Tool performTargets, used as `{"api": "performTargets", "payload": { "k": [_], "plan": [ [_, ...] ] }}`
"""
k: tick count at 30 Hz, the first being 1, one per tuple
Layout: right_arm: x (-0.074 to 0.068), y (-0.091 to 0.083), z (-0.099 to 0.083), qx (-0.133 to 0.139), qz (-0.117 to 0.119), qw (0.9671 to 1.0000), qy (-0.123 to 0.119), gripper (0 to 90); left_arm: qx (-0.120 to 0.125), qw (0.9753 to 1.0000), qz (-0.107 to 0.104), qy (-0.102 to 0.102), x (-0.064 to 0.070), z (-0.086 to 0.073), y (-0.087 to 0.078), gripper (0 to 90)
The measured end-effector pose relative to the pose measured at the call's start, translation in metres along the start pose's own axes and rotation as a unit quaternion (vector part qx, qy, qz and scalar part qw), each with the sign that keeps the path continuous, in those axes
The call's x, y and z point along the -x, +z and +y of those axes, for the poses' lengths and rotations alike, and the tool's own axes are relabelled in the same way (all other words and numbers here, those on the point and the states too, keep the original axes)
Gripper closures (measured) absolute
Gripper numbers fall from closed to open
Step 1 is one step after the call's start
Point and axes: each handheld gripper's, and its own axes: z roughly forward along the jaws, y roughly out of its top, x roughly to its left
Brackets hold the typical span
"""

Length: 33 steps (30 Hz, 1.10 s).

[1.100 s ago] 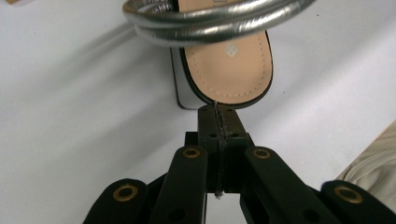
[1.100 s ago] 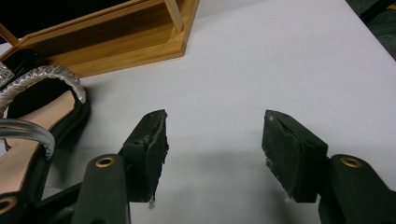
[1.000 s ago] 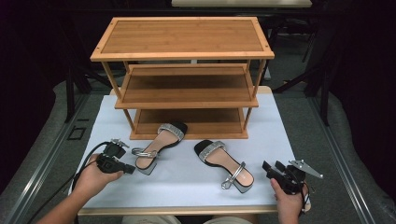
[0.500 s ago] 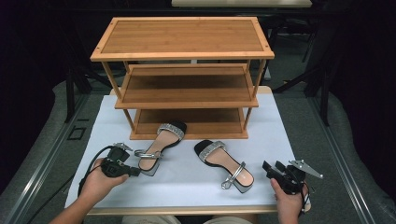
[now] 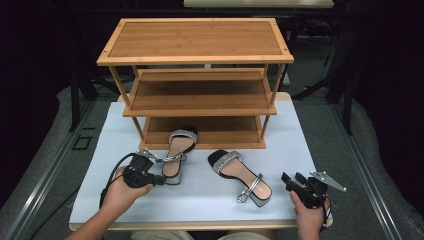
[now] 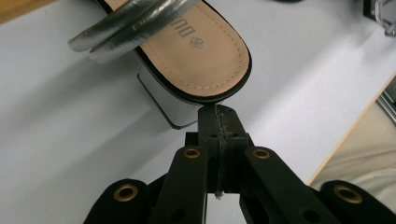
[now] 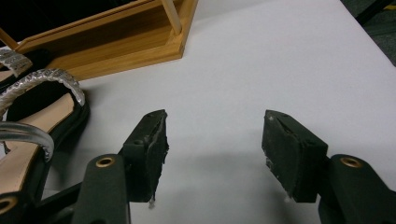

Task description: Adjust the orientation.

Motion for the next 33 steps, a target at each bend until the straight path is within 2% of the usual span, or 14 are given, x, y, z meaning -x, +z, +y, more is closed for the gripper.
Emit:
{"api": "performTargets", "payload": {
  "k": [3, 5, 7, 10, 11, 12, 14, 17, 20, 22, 23, 24, 30, 33],
  "plan": [
    [0.000, 0.001, 0.000, 0.004, 0.002, 1.0000, 0.001, 39.9, 0.008, 1.0000, 0.000, -0.006, -0.001, 0.008, 0.004, 90.0],
    [0.000, 0.000, 0.000, -0.004, 0.001, 1.0000, 0.000, 39.8, 0.016, 0.9998, 0.006, -0.012, -0.003, 0.014, 0.006, 90.0],
    [0.000, 0.001, 0.000, 0.003, 0.002, 1.0000, 0.002, 39.8, 0.023, 0.9995, 0.015, -0.017, -0.006, 0.021, 0.008, 90.0],
    [0.000, 0.001, 0.000, 0.004, 0.004, 1.0000, 0.002, 39.9, 0.016, 0.9992, 0.032, -0.020, -0.013, 0.033, 0.017, 90.0],
    [0.000, 0.001, 0.000, 0.004, 0.004, 1.0000, 0.002, 39.9, 0.016, 0.9992, 0.032, -0.020, -0.013, 0.033, 0.017, 90.0],
    [0.001, 0.001, 0.000, 0.004, 0.005, 1.0000, 0.003, 39.9, 0.026, 0.9986, 0.033, -0.031, -0.015, 0.038, 0.023, 90.0],
    [0.001, 0.001, 0.000, 0.001, 0.005, 1.0000, 0.003, 39.9, 0.026, 0.9984, 0.034, -0.036, -0.019, 0.043, 0.026, 90.0],
    [0.001, 0.001, 0.000, -0.001, 0.008, 1.0000, 0.003, 39.9, 0.029, 0.9983, 0.034, -0.038, -0.020, 0.048, 0.030, 90.0],
    [0.001, 0.000, 0.001, -0.005, 0.006, 1.0000, 0.003, 39.9, 0.027, 0.9981, 0.046, -0.031, -0.023, 0.060, 0.035, 90.0],
    [0.001, 0.001, 0.000, 0.002, 0.010, 0.9999, 0.004, 39.9, 0.031, 0.9977, 0.050, -0.034, -0.024, 0.065, 0.037, 90.0],
    [0.001, 0.000, 0.001, -0.005, 0.004, 1.0000, 0.002, 39.9, 0.035, 0.9974, 0.052, -0.037, -0.025, 0.067, 0.038, 90.0],
    [0.001, 0.001, 0.001, 0.003, 0.006, 1.0000, 0.004, 39.9, 0.036, 0.9974, 0.051, -0.036, -0.027, 0.069, 0.040, 90.0],
    [0.001, 0.001, 0.001, 0.002, 0.009, 1.0000, 0.004, 39.9, 0.042, 0.9975, 0.045, -0.035, -0.026, 0.076, 0.050, 90.0],
    [0.001, 0.000, 0.001, 0.000, 0.010, 0.9999, 0.004, 39.9, 0.044, 0.9972, 0.049, -0.035, -0.025, 0.080, 0.053, 90.0]
  ]
}}
